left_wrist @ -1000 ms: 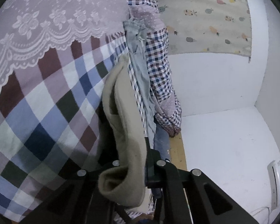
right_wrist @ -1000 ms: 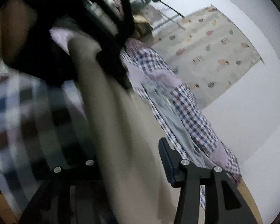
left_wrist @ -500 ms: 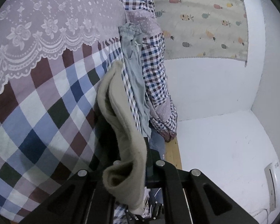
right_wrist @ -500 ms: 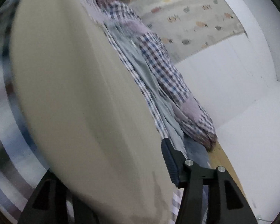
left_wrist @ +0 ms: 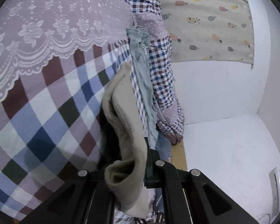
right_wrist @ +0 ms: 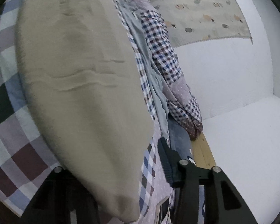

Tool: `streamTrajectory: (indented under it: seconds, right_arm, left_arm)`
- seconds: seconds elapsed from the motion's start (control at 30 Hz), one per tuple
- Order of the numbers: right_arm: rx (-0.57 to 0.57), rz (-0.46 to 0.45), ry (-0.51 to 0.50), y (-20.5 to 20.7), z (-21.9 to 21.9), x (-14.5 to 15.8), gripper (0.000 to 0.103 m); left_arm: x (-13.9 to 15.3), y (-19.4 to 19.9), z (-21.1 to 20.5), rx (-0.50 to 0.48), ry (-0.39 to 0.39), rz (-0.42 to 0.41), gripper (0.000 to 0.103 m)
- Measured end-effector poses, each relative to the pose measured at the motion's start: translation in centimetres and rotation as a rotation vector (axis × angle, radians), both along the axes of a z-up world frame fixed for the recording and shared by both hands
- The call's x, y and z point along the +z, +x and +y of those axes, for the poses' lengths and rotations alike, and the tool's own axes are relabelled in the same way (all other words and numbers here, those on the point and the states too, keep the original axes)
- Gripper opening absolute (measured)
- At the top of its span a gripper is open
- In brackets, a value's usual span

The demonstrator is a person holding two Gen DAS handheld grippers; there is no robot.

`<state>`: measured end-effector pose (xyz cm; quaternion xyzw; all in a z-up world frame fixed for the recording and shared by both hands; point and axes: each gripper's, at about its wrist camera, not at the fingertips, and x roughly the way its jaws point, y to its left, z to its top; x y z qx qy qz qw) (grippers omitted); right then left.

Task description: Fold clothes

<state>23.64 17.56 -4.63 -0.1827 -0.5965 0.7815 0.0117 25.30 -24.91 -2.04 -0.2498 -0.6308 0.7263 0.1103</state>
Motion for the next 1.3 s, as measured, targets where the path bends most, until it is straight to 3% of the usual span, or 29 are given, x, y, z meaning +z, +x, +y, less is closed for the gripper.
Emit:
streamTrajectory:
  seconds: [0.03,0.1,0.17,0.37,0.57,1.1,1.3]
  right_arm:
    - [0.005,-0.006,0.000,0.3,0.0,-0.2,0.039]
    - [0.013,-0.021,-0.005,1.1,-0.3,-0.6,0.017]
    - [0.017,-0.022,-0.018,1.6,-0.5,-0.4,0.007]
    - [-0.002,0.002,-0.141,1.8,-0.4,2.8,0.005]
    - [0.017,0.048,-0.237,2.5,-0.7,8.4,0.005]
    - [0.058,0.236,-0.406,9.9,1.7,25.7,0.005]
    - [0.036,0.220,-0.454,12.2,2.3,30.8,0.005]
  left_arm:
    - [-0.1,0.1,0.0,0.001,-0.010,-0.011,0.004]
    - [-0.3,0.2,0.0,0.003,-0.027,-0.034,0.004]
    - [-0.6,0.3,0.0,0.007,-0.038,-0.056,0.004]
    - [-0.4,0.8,0.4,0.014,-0.075,-0.083,0.004]
    - [2.3,1.4,1.1,-0.005,-0.121,-0.056,0.004]
    - [21.7,10.1,2.1,0.118,-0.259,0.298,0.004]
    - [25.9,12.3,2.6,0.109,-0.288,0.348,0.004]
